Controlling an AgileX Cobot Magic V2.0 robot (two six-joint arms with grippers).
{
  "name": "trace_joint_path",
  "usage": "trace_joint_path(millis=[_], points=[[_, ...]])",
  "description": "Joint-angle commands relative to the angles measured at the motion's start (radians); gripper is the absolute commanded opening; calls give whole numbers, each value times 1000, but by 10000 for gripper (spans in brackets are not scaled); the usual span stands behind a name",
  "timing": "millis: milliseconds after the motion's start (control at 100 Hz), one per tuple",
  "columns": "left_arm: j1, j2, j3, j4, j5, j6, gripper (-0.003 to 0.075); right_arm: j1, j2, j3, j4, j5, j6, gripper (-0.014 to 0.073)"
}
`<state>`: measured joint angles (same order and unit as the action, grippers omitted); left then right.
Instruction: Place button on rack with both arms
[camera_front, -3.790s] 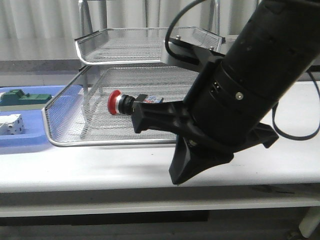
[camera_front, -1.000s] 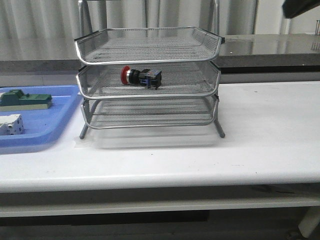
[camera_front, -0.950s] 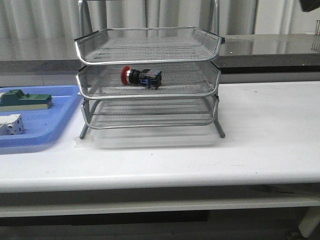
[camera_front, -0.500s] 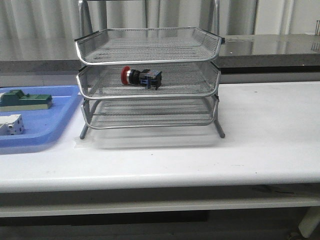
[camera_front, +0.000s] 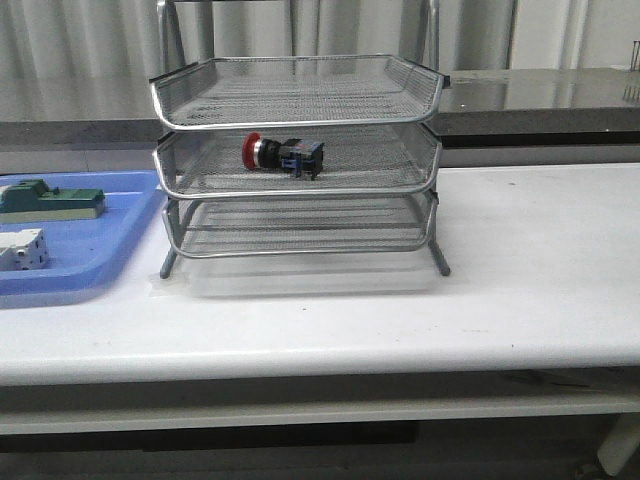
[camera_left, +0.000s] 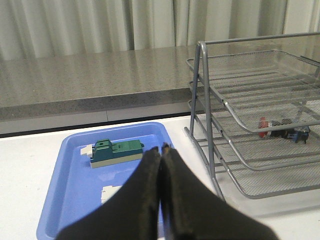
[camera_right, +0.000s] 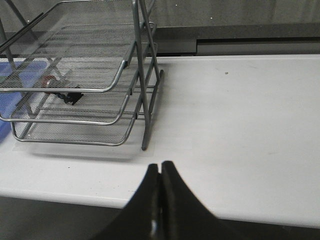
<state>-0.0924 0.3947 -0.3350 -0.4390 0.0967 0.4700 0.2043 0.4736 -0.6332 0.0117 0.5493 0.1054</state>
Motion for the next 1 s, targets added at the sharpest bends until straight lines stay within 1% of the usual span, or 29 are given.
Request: trace_joint_path(millis=[0, 690, 790, 990], points=[[3, 3, -27, -11, -70, -11, -21, -7, 2, -26, -12, -68, -8, -67], [3, 3, -27, -11, -70, -11, -21, -7, -14, -15, -23, -78, -8, -67], [3, 3, -27, -11, -70, -11, -21, -7, -45, 22, -48, -121, -8, -67], [3, 3, -27, -11, -70, -11, -21, -20, -140, 158, -63, -271, -8, -67]])
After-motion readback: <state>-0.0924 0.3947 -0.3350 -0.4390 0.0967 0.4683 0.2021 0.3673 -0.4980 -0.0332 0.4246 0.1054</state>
